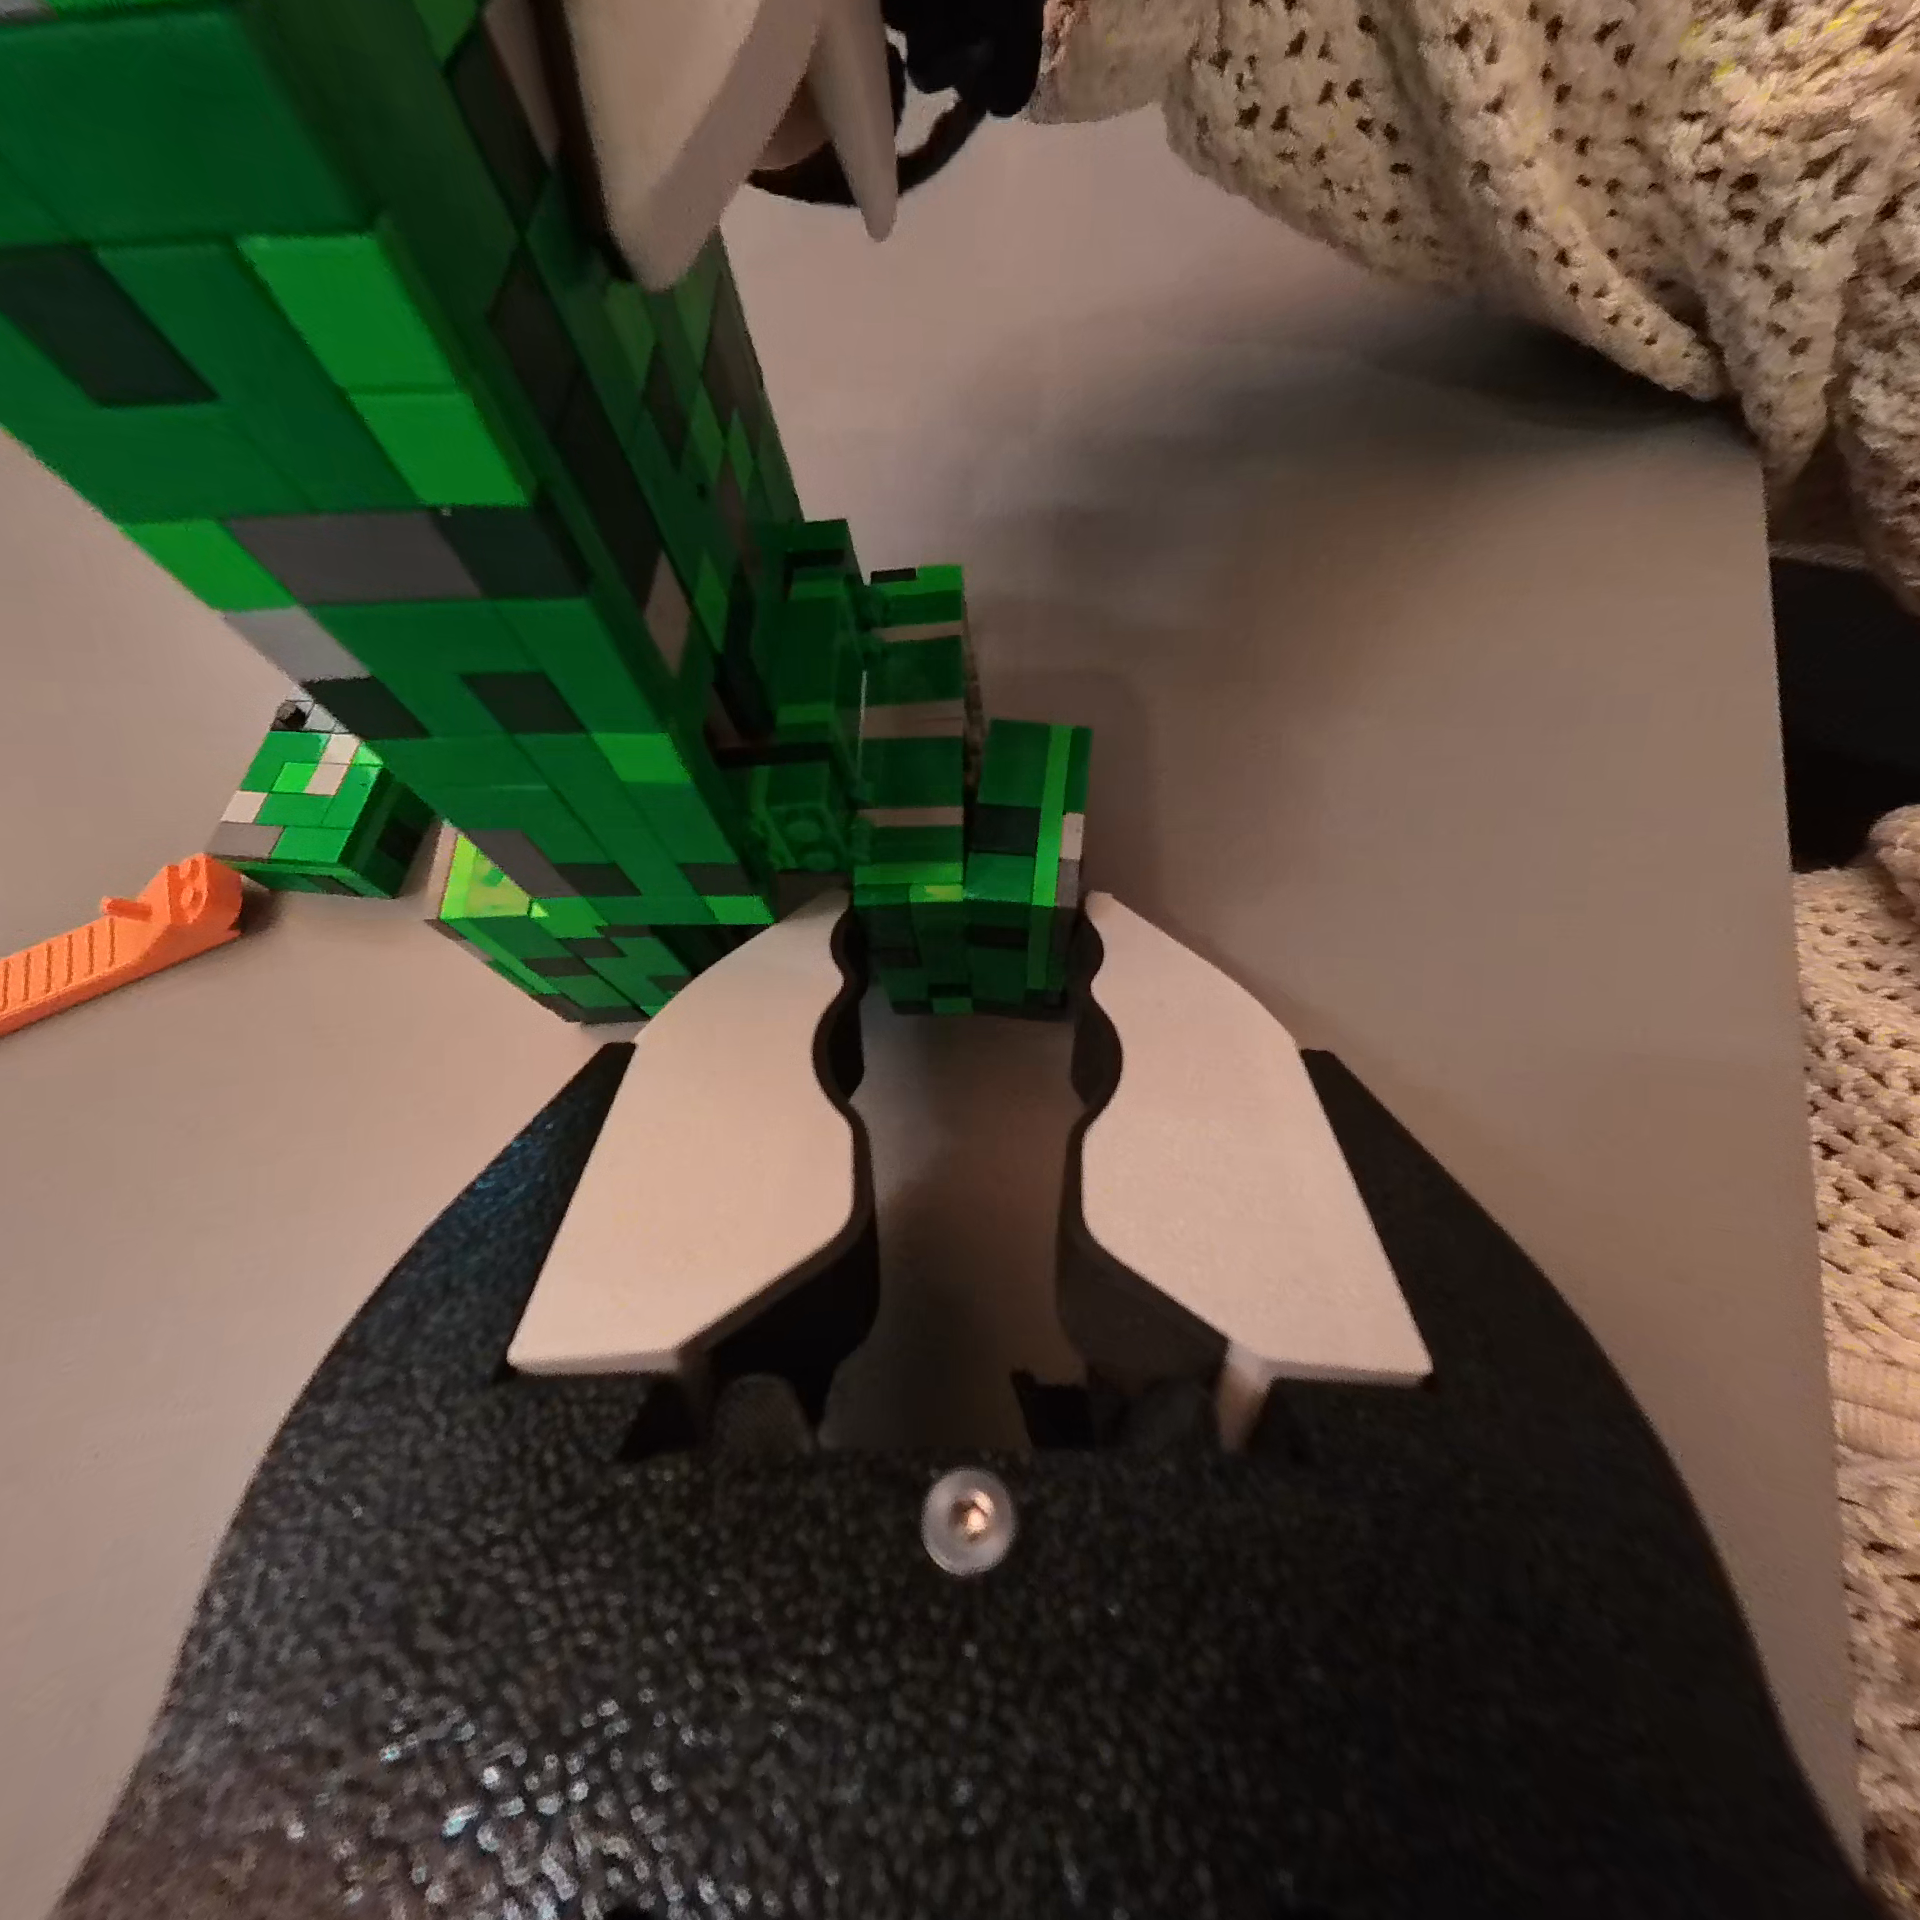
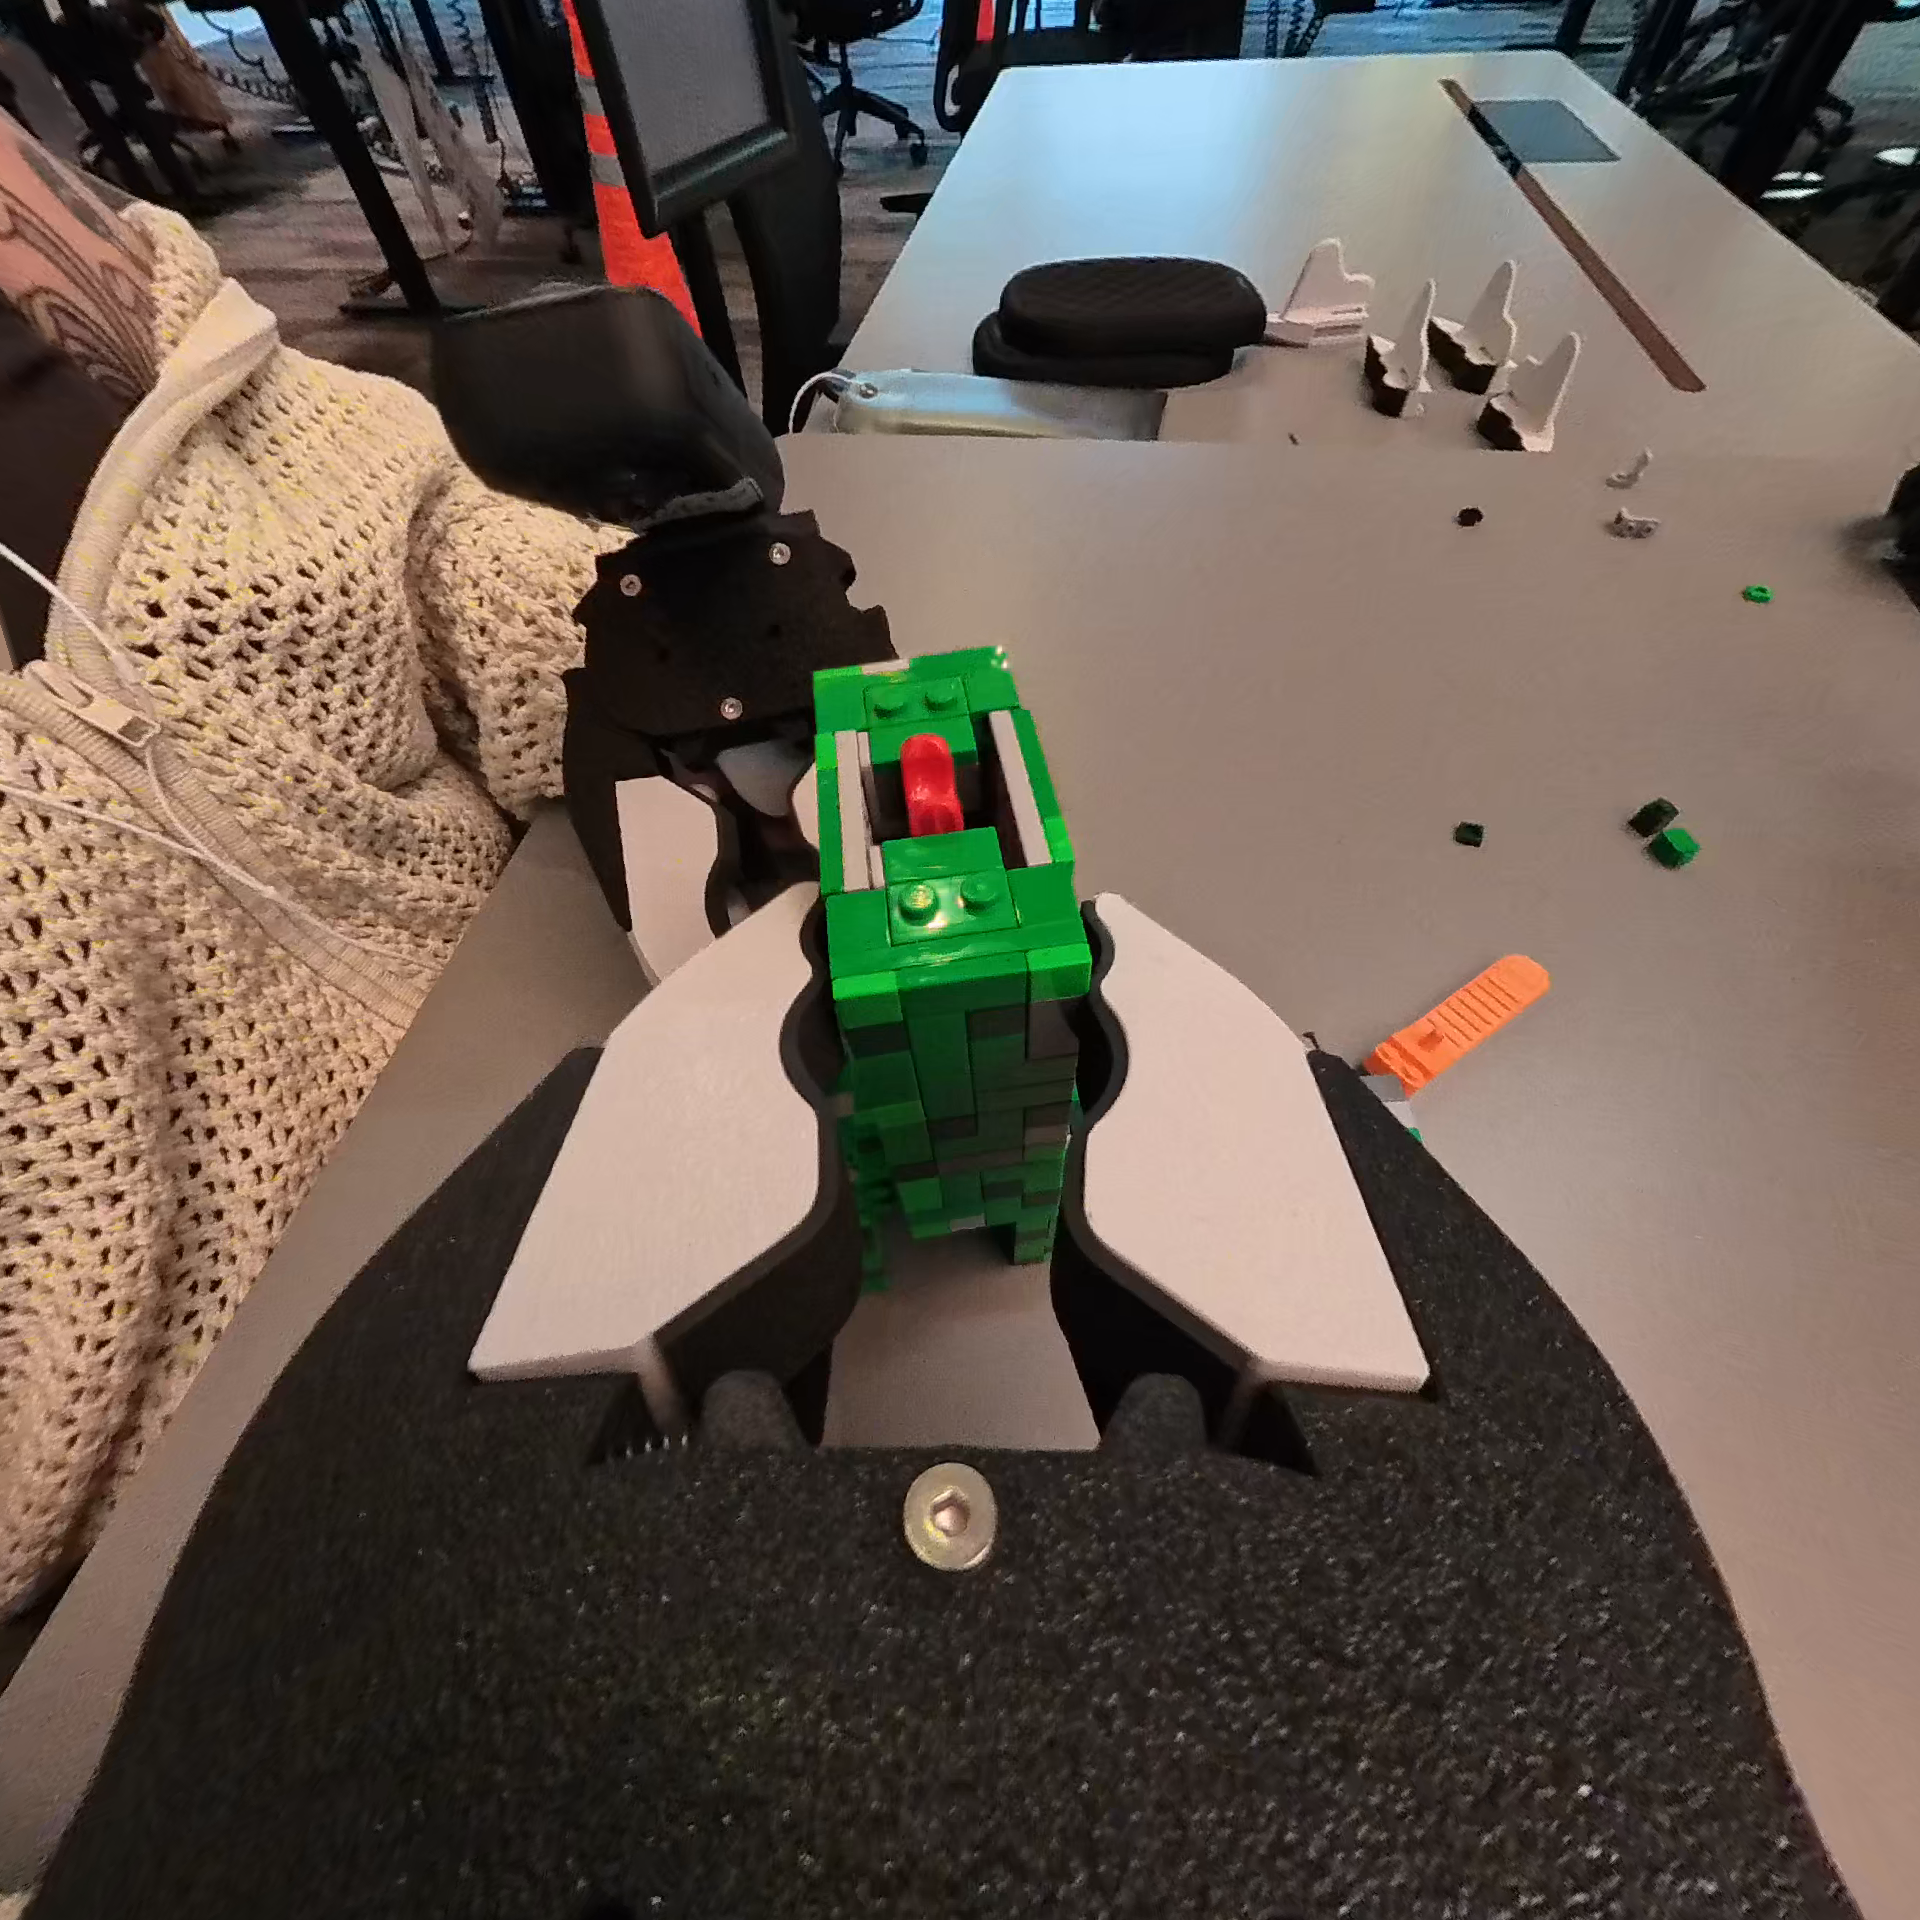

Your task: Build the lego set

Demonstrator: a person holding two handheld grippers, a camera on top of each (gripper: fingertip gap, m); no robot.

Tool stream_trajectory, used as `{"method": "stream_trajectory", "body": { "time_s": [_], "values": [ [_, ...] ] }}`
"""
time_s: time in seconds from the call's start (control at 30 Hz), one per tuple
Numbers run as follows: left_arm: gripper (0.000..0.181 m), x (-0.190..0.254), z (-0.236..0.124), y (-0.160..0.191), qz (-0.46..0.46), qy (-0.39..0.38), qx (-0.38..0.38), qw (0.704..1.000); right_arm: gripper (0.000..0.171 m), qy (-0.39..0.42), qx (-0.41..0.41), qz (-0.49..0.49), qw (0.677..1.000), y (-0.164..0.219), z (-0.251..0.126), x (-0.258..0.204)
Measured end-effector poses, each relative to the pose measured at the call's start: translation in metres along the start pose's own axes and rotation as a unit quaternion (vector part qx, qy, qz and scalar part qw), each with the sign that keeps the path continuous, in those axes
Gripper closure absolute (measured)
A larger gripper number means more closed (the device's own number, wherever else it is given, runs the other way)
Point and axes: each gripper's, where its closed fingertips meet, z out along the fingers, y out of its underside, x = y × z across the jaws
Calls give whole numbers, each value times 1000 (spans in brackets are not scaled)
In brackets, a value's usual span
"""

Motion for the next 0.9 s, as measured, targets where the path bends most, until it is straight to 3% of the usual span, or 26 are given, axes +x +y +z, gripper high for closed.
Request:
{"method": "stream_trajectory", "body": {
  "time_s": [0.37,0.73,0.9],
  "values": [
    [145,0,0,0,0,0,0,1000,129,-4,-6,-11,1000,1,-1,0],
    [145,-1,0,0,0,-1,0,1000,105,18,9,-19,1000,-2,-8,-1],
    [145,-1,0,0,1,-2,-1,1000,105,47,41,-14,998,-1,-31,-6]
  ]
}}
